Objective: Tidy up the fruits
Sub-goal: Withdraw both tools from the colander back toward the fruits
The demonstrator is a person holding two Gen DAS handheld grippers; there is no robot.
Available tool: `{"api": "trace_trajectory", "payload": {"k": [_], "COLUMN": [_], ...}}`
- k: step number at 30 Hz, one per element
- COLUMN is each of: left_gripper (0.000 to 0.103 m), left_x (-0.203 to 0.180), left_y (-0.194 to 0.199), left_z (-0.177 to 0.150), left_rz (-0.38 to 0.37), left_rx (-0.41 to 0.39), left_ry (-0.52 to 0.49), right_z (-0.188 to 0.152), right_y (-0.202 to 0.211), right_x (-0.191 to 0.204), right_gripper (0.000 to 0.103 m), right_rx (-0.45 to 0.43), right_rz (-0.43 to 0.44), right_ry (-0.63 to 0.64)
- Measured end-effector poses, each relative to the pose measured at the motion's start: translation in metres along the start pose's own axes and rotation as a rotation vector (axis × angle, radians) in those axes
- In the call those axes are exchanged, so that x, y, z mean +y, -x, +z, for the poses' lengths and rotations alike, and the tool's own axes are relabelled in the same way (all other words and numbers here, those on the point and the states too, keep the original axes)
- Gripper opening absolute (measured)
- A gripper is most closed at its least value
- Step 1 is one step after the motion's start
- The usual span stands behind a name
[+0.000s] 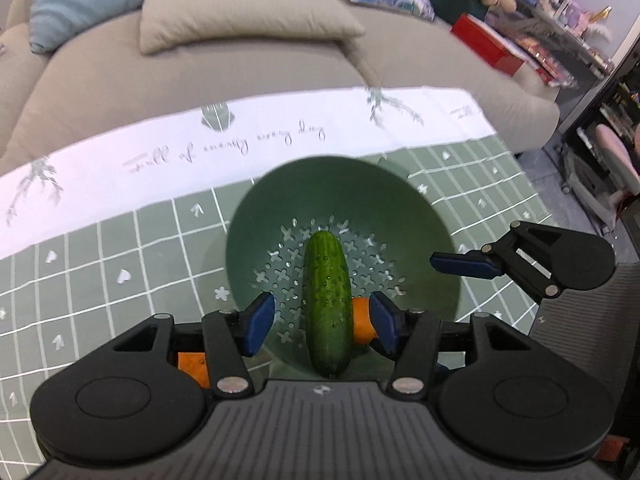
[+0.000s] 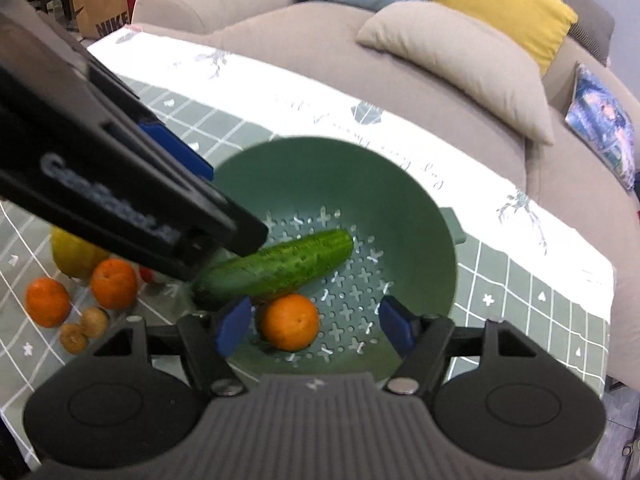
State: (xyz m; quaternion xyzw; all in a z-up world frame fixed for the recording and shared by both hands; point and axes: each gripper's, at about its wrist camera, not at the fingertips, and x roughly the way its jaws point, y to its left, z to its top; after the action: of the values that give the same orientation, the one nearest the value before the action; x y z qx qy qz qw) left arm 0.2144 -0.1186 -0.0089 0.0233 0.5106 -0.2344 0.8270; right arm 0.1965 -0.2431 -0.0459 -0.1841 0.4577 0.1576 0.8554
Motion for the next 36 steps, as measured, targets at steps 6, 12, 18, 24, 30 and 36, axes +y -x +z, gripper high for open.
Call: {"api": "trace_trajectory", "payload": {"k": [6, 12, 18, 24, 30, 36], "left_gripper": [0.064, 0.064, 0.064, 0.064, 0.064, 0.063], "left_x": [0.001, 0.014, 0.033, 0.052, 0.063, 0.064], "left_y": [0.042, 0.077, 0.097, 0.094, 0.075, 0.055], "left_z": [-0.017, -0.049, -0.089, -0.131, -0.165, -0.183], "left_rz": [0.018, 0.023, 0.042, 0.053, 0.082, 0.122], "left_rx": [-0.093, -0.165, -0.191, -0.153, -0.104, -0.072], "left_ry": [0.003, 0.033, 0.066, 0.124, 0.173, 0.169], "right_z": [-0.004, -0.017, -0.043, -0.066, -0.081, -0.089], "right_y": [0.038, 0.072, 0.086, 0.084, 0.069, 0.046], "right_x": [0.017, 0.034, 0.054, 0.079, 0.101, 0.115], "right_gripper": [0.072, 0.073, 0.073, 0.069, 0.057, 0.045], "right_rx": [-0.082, -0.174, -0.237, -0.252, -0.224, -0.151], "right_rz": [-0.011, 0.001, 0.020, 0.031, 0.038, 0.060], "right_ry": [-0.032, -0.143, -0.287, -0.365, -0.368, -0.326]}}
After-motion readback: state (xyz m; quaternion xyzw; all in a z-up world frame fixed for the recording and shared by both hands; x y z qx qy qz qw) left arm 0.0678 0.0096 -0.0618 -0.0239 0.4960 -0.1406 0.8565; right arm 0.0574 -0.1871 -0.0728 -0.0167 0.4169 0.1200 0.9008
